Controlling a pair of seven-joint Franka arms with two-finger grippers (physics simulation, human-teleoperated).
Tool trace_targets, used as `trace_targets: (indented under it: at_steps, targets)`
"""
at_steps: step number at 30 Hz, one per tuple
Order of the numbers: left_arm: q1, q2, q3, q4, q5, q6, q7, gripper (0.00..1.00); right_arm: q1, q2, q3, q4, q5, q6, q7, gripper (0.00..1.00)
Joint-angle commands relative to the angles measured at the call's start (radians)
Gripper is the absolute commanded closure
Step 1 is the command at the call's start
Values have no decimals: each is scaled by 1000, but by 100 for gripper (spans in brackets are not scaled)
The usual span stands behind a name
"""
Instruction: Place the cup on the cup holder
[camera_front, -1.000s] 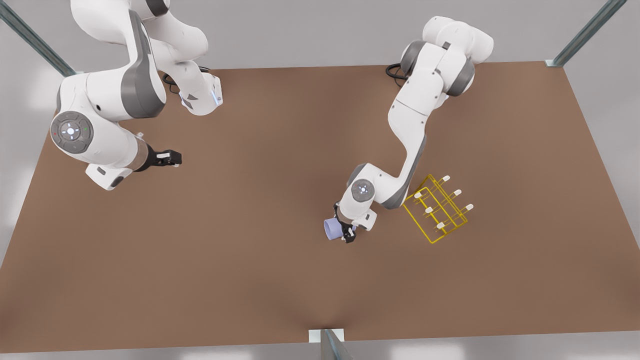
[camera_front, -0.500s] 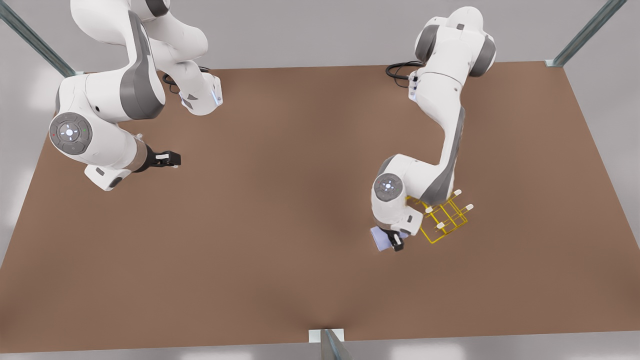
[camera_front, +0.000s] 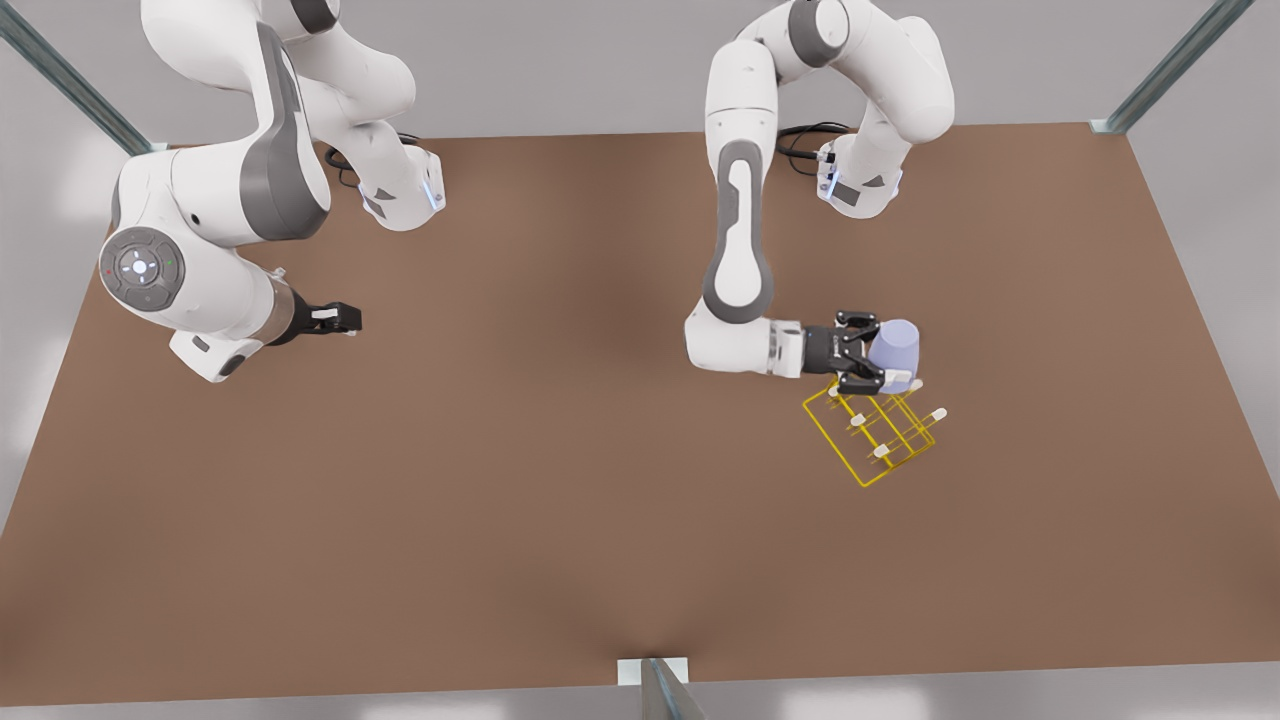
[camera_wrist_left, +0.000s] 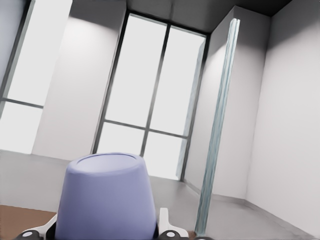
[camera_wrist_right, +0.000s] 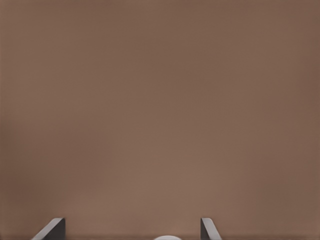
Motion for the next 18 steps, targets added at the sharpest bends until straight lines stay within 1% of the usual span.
trace_targets:
  at_steps: [1, 3, 5, 6, 7, 8, 9, 11, 18]
  targets:
    - [37, -1, -62, 0, 3, -34, 189, 32, 0, -1, 0, -2, 0, 0, -2, 0]
    - [23, -1, -83, 4, 11, -85, 274, 32, 0, 0, 0, -2, 0, 0, -2, 0]
    - [-3, -2, -99, 8, 11, -89, 325, 32, -3, -1, 0, -4, 0, -5, -3, 0]
    - [9, -2, -99, 36, 14, -92, 326, 32, -3, -1, 0, -4, 0, -11, -3, 0]
    - [46, 2, -118, 89, 7, -104, 325, 32, -3, -1, 0, -4, 2, -11, -3, 0]
    - [94, 8, -180, 148, 9, -155, 325, 32, -3, -1, 0, -4, 0, -11, -3, 0]
    - [101, 33, -189, 187, 11, -170, 326, 32, -5, -1, 0, -4, 0, -11, -3, 0]
    - [173, 44, -264, 261, 9, -215, 326, 32, -5, -1, 0, -4, 2, -11, -6, 0]
    - [232, 76, -275, 272, 0, -209, 291, 31, -5, 0, 0, -4, 0, -11, -9, 0]
